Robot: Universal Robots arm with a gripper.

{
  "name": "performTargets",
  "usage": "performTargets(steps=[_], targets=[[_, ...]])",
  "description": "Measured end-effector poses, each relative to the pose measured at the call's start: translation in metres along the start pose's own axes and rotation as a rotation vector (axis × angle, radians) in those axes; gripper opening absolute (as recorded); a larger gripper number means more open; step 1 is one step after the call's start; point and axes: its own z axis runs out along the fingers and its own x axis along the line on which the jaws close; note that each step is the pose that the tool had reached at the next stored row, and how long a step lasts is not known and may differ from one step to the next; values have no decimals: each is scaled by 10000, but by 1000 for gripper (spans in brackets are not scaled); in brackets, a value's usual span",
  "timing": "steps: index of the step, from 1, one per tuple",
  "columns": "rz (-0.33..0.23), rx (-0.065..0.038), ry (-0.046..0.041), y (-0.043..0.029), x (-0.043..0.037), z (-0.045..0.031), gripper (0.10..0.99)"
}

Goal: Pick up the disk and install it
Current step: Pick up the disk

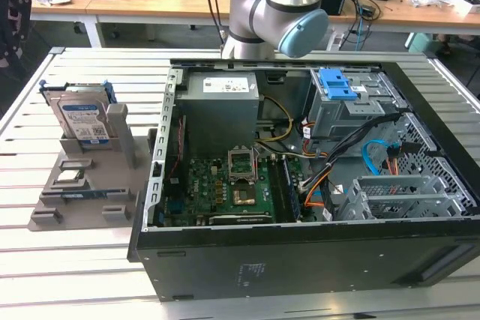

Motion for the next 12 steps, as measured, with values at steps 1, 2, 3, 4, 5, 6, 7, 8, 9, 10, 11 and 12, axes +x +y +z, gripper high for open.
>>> performTargets(steps=[1, 2, 3, 4, 5, 6, 7, 8, 9, 10, 11, 12], targets=[[-146, -4, 7, 0, 0, 0, 106], [-390, -9, 17, 0, 0, 0, 106], [-595, -14, 26, 0, 0, 0, 106], [-737, -17, 32, 0, 0, 0, 106], [-887, -21, 38, 0, 0, 0, 106], [-1000, -24, 43, 0, 0, 0, 106], [-1115, -27, 49, 0, 0, 0, 106], [-1253, -29, 55, 0, 0, 0, 106], [-1387, -32, 60, 0, 0, 0, 106], [-1491, -35, 64, 0, 0, 0, 106], [-1606, -38, 70, 0, 0, 0, 106], [-1712, -40, 75, 0, 0, 0, 106]])
